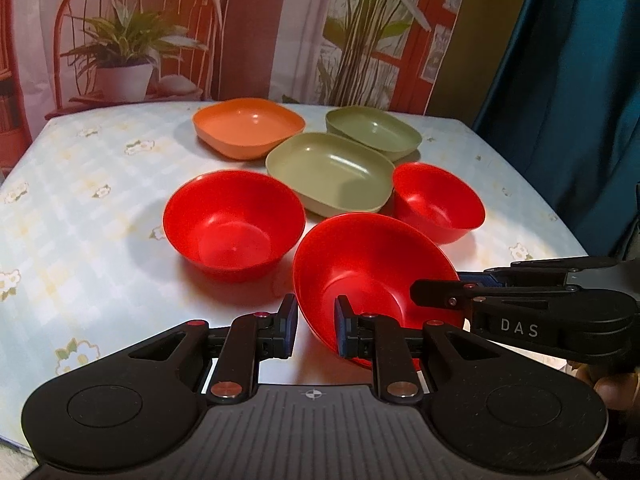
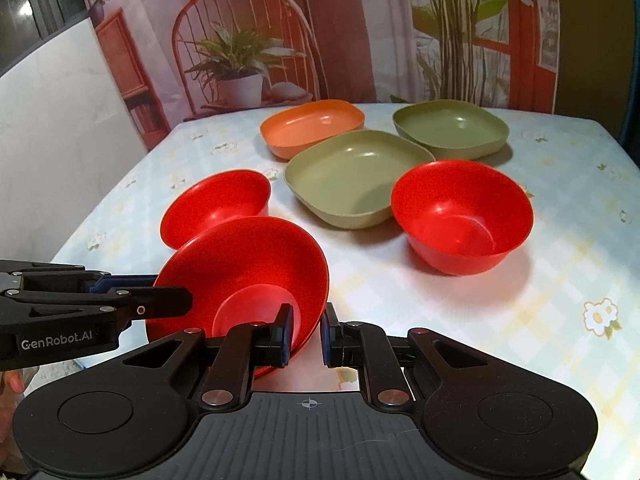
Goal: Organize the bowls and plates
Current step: 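Lift and carry the red bowl with the left tool while the right tool carries its red bowl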
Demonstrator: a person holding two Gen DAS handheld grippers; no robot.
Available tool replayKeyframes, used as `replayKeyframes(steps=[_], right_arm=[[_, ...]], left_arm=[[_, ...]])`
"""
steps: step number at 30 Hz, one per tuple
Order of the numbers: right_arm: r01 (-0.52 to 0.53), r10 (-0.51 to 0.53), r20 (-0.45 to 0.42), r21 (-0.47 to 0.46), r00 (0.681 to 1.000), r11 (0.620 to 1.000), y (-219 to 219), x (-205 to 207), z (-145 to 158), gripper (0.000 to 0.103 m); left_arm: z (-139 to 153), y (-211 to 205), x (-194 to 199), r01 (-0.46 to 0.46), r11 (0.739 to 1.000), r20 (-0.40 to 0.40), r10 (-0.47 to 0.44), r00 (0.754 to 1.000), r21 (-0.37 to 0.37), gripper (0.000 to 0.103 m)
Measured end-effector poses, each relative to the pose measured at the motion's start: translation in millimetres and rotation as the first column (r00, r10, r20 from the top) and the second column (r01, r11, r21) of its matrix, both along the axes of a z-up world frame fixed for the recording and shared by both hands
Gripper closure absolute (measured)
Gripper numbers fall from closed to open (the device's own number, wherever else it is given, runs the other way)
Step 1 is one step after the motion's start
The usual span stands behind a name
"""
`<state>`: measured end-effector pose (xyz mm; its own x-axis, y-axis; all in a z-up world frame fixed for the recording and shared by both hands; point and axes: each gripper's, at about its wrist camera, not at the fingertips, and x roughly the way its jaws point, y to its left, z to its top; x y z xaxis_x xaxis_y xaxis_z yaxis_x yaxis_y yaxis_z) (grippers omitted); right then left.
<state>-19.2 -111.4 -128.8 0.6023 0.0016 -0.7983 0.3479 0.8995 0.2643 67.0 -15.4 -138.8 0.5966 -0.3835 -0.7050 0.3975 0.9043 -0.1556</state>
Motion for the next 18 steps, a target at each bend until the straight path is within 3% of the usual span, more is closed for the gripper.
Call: replayKeyframes(steps=[18], right_arm=[[0.024, -0.026, 0.041, 0.043, 0.999, 0.999, -15.7, 28.1, 29.5, 0.089]], left_arm=[[34.0, 3.8, 22.5, -0.036, 0.999, 0.03, 0.037, 0.999, -0.022, 0.082]])
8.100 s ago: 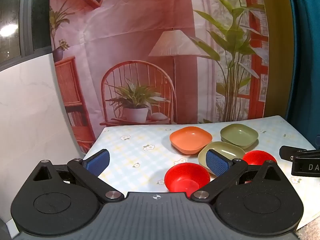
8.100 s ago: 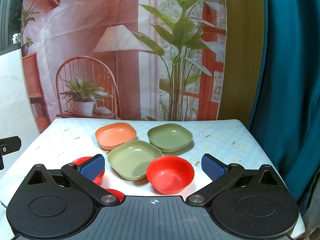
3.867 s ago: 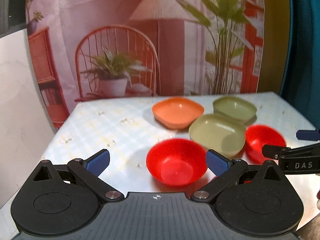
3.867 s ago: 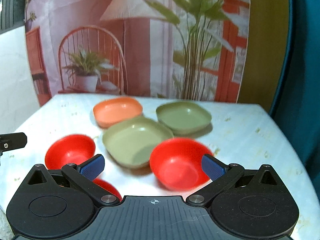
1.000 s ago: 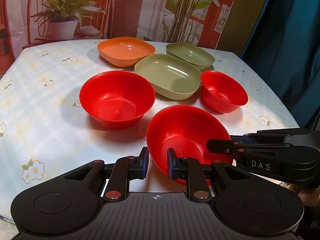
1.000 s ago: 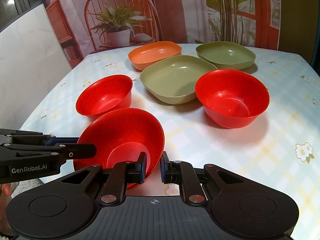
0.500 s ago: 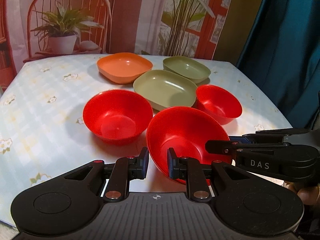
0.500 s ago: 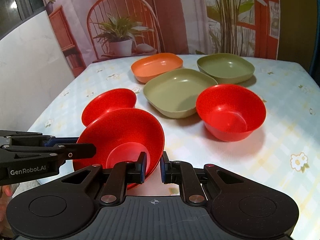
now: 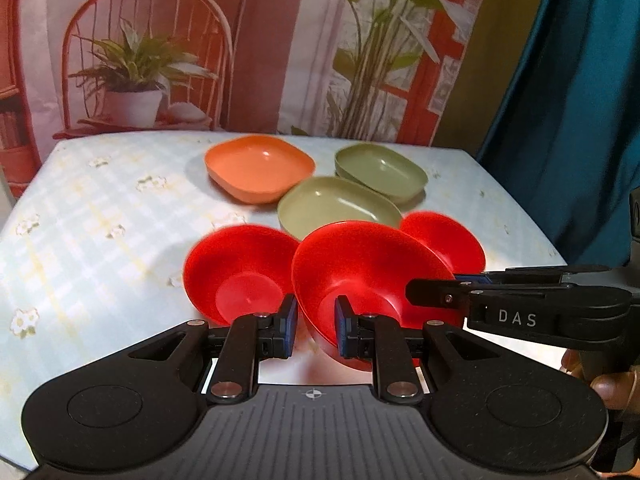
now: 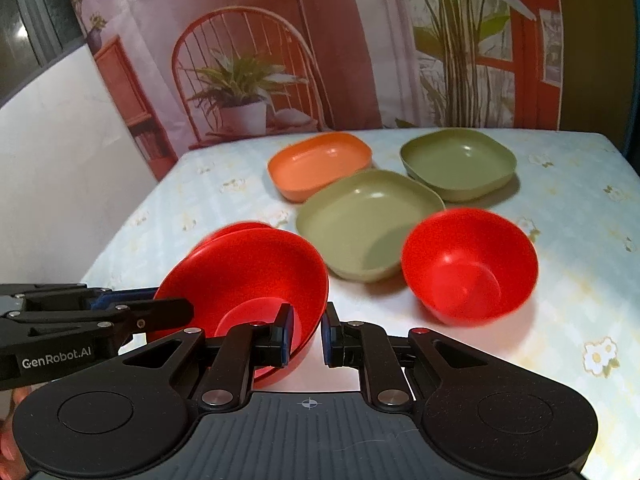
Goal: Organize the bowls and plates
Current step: 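Lift and carry the red bowl with the left tool while the right tool carries its red bowl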
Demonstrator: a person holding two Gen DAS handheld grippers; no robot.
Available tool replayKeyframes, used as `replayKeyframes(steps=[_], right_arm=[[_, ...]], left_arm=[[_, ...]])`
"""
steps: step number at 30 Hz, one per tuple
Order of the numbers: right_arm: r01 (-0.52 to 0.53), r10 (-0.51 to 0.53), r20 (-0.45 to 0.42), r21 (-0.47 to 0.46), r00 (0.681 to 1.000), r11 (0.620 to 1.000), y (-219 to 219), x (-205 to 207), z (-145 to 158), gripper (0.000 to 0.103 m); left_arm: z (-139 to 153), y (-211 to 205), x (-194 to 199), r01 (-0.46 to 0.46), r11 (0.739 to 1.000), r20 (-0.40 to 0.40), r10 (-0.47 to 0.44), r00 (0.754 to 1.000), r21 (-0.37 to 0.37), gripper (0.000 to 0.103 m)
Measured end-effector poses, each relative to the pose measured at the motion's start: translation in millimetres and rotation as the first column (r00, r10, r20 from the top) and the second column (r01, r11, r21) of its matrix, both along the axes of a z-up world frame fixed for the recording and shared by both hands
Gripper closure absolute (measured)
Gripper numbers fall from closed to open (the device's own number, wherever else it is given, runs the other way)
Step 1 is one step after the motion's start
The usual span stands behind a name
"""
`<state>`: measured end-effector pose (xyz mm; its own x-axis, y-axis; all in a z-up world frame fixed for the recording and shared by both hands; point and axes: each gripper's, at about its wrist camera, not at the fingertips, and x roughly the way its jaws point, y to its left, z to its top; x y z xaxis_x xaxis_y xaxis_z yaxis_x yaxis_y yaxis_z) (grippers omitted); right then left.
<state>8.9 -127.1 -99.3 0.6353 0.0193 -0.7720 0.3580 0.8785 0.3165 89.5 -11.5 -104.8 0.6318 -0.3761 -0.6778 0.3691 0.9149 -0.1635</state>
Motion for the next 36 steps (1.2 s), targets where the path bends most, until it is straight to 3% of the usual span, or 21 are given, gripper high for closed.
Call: replayKeyframes(steps=[12, 20, 36], right_arm=[[-0.029, 0.031, 0.047, -0.038, 0.998, 0.999, -4.6, 59.7, 15.7, 0.089], [-0.074, 0.076, 0.024, -0.064, 0.997, 0.995, 10.5, 97.1, -5.6, 0.088], [-0.122, 0.121, -0.033, -0.052, 0.992, 0.991, 23.5, 110.2, -41.8, 0.086]], left_arm=[[21.7, 18.0, 41.2, -0.068, 0.998, 0.043, 0.068, 0.997, 0.002, 0.082], [6.5, 35.1, 59.9, -0.117, 0.993, 0.023, 0.117, 0.993, 0.031, 0.082], [-18.1, 42.3, 69.5, -0.116, 0.991, -0.025, 0.118, 0.993, 0.066, 0.081]])
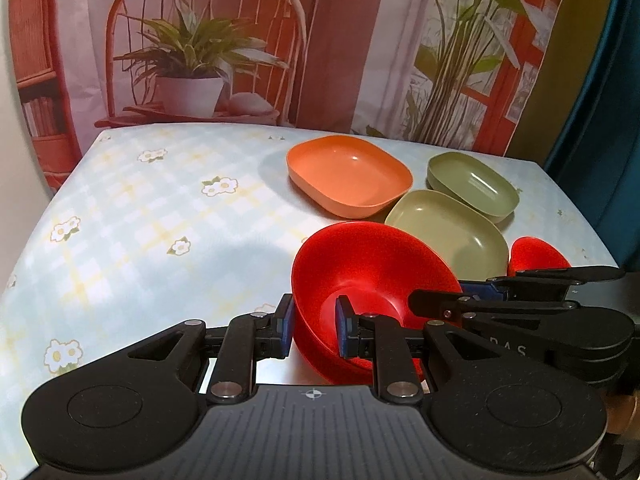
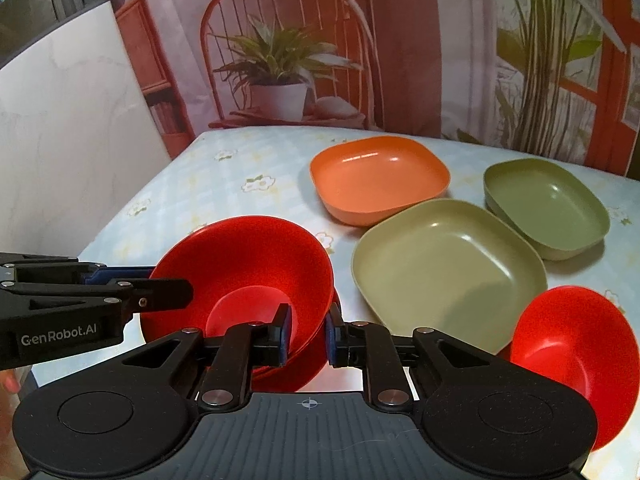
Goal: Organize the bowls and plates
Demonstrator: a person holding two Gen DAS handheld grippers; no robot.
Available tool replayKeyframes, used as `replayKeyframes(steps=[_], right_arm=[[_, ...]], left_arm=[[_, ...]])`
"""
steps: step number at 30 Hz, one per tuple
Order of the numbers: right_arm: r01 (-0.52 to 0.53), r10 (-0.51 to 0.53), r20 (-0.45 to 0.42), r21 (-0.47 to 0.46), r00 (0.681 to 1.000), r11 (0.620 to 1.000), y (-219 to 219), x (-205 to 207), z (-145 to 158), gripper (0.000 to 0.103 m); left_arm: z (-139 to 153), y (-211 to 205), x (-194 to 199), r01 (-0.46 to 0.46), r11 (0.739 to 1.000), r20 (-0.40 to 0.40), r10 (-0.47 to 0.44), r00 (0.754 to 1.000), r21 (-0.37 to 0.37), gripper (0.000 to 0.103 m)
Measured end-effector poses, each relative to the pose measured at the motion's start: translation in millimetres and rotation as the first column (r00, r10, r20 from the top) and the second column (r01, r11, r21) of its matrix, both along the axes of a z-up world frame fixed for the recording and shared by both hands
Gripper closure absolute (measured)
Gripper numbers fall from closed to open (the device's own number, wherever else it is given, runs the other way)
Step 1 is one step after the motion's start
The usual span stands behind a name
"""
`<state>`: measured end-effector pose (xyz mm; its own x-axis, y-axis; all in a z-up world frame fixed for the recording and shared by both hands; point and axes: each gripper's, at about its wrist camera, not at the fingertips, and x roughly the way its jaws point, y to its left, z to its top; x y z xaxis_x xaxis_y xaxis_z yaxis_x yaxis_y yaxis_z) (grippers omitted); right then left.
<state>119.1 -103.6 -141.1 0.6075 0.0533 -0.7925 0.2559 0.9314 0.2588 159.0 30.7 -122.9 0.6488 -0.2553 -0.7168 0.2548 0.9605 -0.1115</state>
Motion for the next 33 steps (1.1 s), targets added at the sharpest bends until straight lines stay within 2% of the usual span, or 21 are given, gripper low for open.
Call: replayKeyframes(steps=[15, 19, 21, 25, 33], right_arm=[[-0.028, 0.028, 0.004, -0.03, 1.0, 0.999, 4.1, 0.8, -1.5, 0.082], [-0.031, 0.032, 0.005, -0.05, 0.999, 0.998, 6.6, -0.5, 0.1, 0.081], [-0.022, 0.023, 0.008, -0.063, 1.0, 0.998, 6.9, -2.0, 1.1, 0.073], [-0.011, 0.012, 0.011, -0.068, 1.0, 0.998, 2.5, -5.2, 1.0, 0.073], [0.012, -0.01, 0.026, -0.086, 1.0, 0.996, -9.7, -18.0, 1.1, 0.073]], left_arm=[[-9.9, 1.5, 5.3, -0.028, 1.0, -0.03, 0.028, 0.999, -0.009, 0.081], [-10.1, 4.5, 5.8, -0.048, 0.999, -0.031, 0.048, 0.998, -0.005, 0.079], [-8.9, 4.7, 5.5, -0.054, 0.999, -0.028, 0.054, 0.998, -0.001, 0.077], [-5.6, 3.9, 4.8, -0.067, 0.998, -0.011, 0.067, 0.998, 0.002, 0.069], [-1.4, -4.5, -0.7, -0.064, 0.998, 0.006, 0.064, 0.998, -0.002, 0.069]])
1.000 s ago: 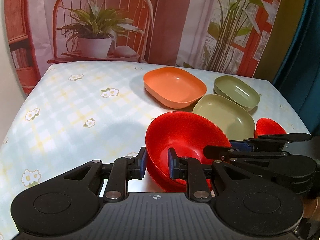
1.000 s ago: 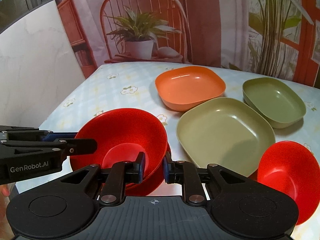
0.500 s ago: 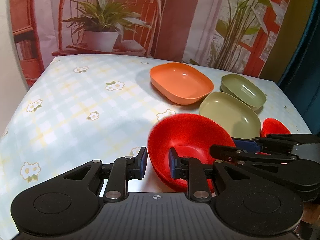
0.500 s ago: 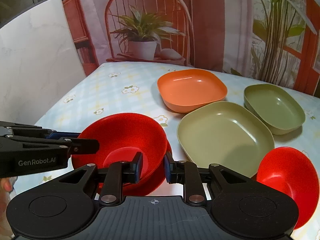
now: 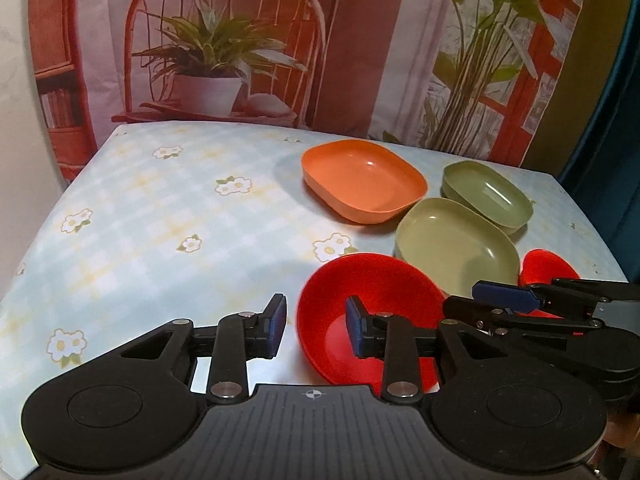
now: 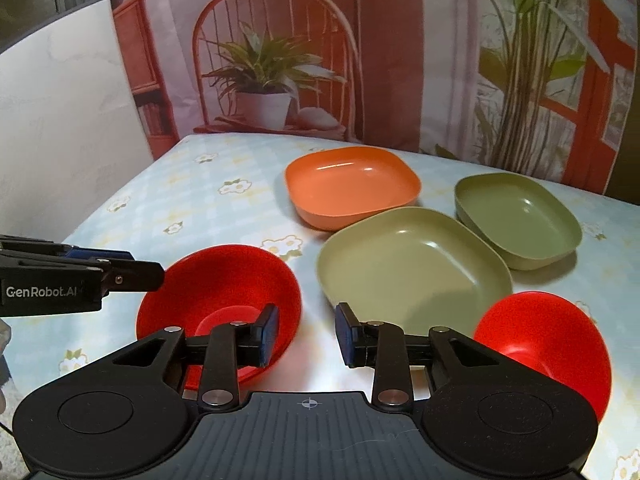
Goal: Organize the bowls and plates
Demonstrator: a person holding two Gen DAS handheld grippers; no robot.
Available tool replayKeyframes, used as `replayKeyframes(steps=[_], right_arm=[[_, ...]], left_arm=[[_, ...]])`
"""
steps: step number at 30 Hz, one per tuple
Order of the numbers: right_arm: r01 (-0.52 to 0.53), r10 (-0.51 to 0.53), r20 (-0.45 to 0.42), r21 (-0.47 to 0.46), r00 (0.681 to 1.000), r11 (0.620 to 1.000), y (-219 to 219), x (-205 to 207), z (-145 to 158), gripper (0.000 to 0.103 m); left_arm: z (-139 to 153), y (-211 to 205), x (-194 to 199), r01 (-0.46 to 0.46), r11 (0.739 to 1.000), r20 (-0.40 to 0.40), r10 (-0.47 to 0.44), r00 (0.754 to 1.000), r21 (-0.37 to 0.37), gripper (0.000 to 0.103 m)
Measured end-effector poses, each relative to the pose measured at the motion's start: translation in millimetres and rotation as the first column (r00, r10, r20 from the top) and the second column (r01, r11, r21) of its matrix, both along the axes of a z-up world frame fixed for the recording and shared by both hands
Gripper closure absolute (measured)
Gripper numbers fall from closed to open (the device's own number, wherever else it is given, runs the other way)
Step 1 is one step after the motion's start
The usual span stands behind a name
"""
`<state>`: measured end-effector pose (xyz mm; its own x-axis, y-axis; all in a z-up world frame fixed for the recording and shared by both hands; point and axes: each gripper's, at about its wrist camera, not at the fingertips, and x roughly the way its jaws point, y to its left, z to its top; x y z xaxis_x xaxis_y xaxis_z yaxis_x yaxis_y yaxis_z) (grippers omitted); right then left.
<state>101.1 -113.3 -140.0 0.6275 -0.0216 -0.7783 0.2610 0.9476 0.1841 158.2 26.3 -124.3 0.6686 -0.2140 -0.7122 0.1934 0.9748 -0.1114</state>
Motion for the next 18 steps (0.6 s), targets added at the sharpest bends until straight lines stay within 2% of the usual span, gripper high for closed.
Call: replayKeyframes(steps=[7, 10, 18], right_arm=[[-0.012, 0.013, 0.036, -0.024, 0.999, 1.0, -12.2, -12.1, 9.8, 0.073], [-0.023, 0.025, 0.054, -0.032, 0.998, 0.999, -19.3, -19.4, 15.3, 0.068], [-0.003, 0.007, 0.071, -0.052, 0.997, 0.999, -48.3, -40.0, 21.6, 0.067]], left_arm=[[4.7, -15.1, -0.8, -0.001, 1.0, 0.018, 0.001, 1.0, 0.002, 0.065], [8.9, -23.4, -1.4, 0.003, 1.0, 0.028, -0.003, 1.0, -0.003, 0.064], [13.5, -50.0, -5.9, 0.054, 0.999, 0.035, -0.054, 0.998, 0.0, 0.063]])
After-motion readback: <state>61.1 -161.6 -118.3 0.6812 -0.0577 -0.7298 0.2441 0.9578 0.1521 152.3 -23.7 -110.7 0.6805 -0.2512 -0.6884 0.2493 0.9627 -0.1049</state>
